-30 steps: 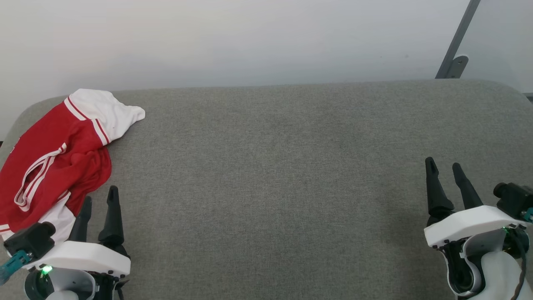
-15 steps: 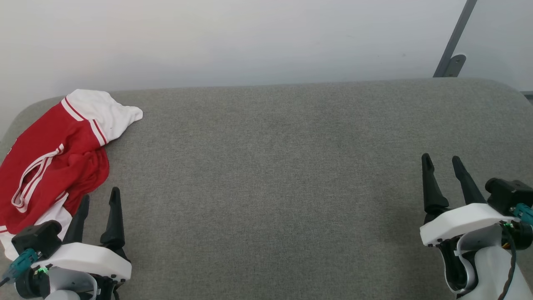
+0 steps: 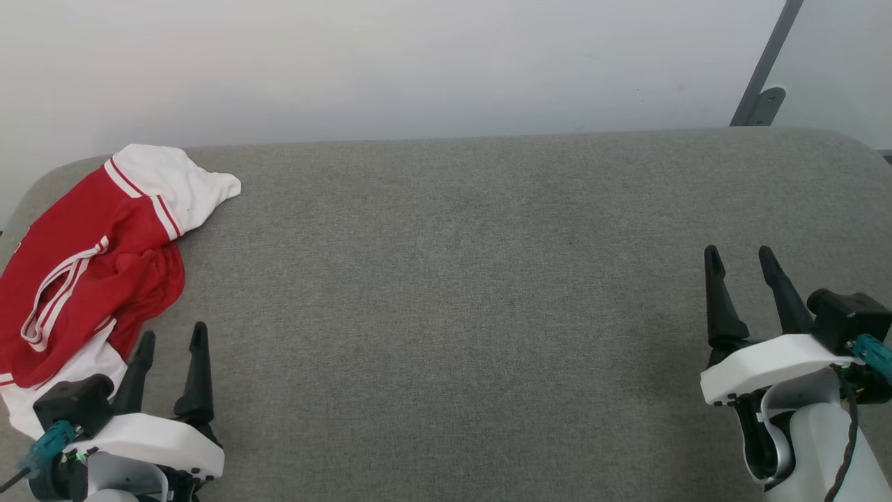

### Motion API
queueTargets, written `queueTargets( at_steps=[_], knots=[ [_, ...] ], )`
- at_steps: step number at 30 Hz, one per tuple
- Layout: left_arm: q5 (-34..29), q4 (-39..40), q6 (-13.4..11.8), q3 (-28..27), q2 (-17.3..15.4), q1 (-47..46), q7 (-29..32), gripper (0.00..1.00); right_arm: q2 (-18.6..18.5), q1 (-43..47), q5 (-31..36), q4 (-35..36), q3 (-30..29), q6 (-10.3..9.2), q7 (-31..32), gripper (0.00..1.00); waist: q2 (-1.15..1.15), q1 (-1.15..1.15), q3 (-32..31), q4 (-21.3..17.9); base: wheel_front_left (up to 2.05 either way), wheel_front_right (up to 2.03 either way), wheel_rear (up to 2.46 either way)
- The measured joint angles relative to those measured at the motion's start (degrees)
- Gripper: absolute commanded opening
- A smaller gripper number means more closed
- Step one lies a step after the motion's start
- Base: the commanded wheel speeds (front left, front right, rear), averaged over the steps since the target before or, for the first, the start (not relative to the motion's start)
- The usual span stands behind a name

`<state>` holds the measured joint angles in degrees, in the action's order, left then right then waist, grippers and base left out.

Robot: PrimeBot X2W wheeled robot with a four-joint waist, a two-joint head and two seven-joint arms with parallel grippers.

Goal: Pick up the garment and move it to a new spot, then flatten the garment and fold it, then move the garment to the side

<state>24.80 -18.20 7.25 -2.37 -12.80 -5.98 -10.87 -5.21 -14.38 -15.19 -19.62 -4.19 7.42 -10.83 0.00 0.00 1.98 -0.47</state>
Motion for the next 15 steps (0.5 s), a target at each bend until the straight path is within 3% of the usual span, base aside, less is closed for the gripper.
queueTargets(
  at_steps=[15],
  knots=[
    [-0.6,0.2,0.1,3.2,-2.8,-0.6,-1.8,1.0,0.7,0.0,0.7,0.3,-1.2,0.01,-1.8,1.0,0.0,0.0,0.8,0.5,0.0,0.0,0.0]
  ],
)
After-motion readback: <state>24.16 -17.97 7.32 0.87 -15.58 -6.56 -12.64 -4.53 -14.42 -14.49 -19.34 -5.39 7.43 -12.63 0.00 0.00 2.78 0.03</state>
